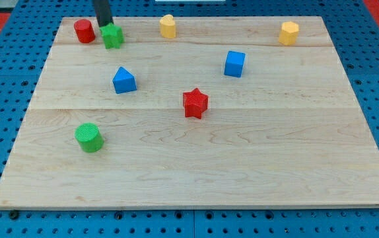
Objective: Place the green star above the blue triangle slightly diagonally to the yellow heart
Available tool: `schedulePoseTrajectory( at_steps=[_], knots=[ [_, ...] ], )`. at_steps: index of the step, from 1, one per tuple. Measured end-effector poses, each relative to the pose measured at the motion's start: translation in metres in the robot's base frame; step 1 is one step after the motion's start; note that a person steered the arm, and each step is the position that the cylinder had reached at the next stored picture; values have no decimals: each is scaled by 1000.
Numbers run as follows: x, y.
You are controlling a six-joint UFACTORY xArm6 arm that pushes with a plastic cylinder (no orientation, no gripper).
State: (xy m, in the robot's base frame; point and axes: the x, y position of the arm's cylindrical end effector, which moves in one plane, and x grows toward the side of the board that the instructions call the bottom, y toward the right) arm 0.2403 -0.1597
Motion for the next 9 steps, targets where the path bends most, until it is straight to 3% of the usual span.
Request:
schedulePoseTrajectory(
  at_steps=[1, 3, 4, 5, 6, 7, 9],
  knots=[
    [55, 19],
    [-43, 61],
    [-42, 113],
    [65, 140],
    [89, 141],
    [25, 142],
    [-13, 327]
  ],
)
